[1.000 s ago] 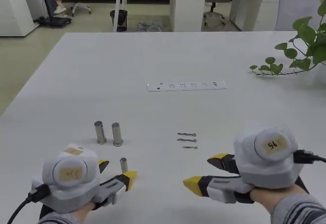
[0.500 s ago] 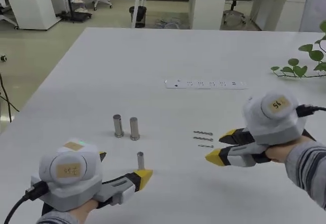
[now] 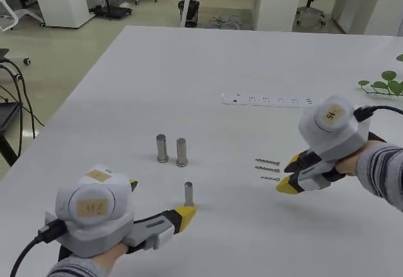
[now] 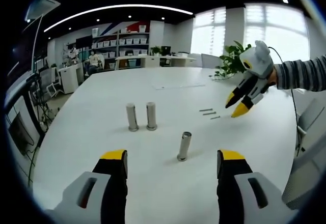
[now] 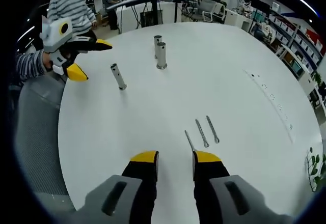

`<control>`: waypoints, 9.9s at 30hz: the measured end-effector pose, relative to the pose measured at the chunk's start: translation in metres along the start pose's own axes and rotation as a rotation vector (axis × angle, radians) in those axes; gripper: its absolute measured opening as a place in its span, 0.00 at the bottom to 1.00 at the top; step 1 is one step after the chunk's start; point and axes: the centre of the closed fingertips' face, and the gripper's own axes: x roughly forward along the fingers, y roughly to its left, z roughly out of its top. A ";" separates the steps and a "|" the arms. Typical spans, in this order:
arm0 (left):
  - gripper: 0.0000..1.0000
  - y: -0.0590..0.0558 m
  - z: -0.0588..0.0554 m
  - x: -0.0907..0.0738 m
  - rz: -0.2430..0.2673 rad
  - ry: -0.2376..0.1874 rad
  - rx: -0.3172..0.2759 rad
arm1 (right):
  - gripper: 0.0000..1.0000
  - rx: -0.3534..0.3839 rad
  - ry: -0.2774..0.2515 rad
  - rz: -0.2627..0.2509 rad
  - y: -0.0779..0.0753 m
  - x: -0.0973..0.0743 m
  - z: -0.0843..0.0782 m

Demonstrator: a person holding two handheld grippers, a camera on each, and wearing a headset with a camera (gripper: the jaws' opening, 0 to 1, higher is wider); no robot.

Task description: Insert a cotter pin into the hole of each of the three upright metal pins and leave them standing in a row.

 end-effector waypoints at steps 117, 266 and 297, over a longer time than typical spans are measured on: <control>0.00 -0.084 0.044 -0.021 -0.384 -0.031 -0.216 | 0.00 -0.833 -0.213 -0.014 0.137 -0.033 0.105; 0.05 -0.020 -0.021 0.064 -0.019 0.072 0.130 | 0.00 -0.341 -0.054 0.019 0.099 0.045 0.105; 0.05 -0.019 -0.022 0.062 0.022 0.069 0.088 | 0.00 -0.320 -0.135 0.027 0.102 0.045 0.117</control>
